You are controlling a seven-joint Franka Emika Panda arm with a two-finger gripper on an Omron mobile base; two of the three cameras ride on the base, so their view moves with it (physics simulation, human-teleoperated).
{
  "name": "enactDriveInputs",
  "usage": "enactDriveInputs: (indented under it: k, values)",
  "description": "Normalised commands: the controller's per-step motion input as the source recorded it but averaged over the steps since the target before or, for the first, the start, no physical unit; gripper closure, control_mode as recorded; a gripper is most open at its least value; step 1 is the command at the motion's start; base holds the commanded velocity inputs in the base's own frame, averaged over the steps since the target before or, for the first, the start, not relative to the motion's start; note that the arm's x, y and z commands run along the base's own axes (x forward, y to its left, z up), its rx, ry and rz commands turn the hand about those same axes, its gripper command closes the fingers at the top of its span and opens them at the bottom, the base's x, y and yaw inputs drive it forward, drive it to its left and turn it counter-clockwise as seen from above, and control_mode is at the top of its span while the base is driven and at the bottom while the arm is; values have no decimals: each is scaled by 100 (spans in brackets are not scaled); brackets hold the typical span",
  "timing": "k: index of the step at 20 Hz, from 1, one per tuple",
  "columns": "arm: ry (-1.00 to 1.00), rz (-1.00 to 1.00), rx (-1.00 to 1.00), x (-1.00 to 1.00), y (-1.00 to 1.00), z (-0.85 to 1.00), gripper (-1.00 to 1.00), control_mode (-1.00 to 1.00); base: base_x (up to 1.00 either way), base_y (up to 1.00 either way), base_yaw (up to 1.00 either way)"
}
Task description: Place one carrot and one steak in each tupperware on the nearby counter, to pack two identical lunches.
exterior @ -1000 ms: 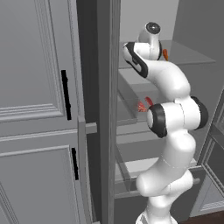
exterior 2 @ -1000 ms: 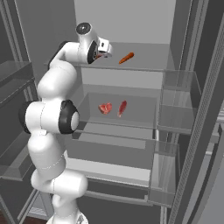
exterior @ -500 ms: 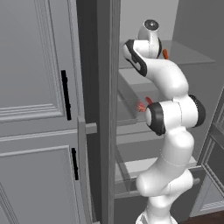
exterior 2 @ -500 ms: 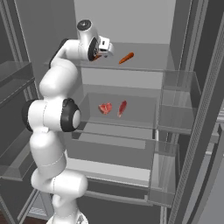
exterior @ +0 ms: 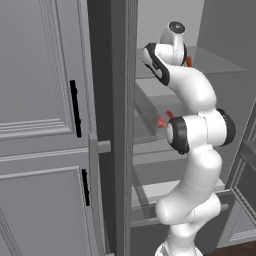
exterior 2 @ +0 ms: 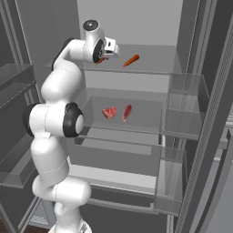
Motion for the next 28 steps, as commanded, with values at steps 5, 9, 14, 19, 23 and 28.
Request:
enactDriveInputs:
  k: [5, 9, 14, 19, 23, 28]
  values:
    - [-5, 11, 0, -58, -42, 0, 100, -100, 0, 0, 0]
    - [-9, 16, 1, -100, -26, -1, 100, -100, 0, 0, 0]
    - [-10, 9, 3, -100, 0, -30, 100, -100, 0, 0, 0]
    - [2, 5, -1, -100, 1, -4, 100, -100, 0, 0, 0]
    - [18, 6, -16, -100, 8, -17, 100, -100, 0, 0, 0]
    - [22, 11, -13, -100, 1, -16, 100, -100, 0, 0, 0]
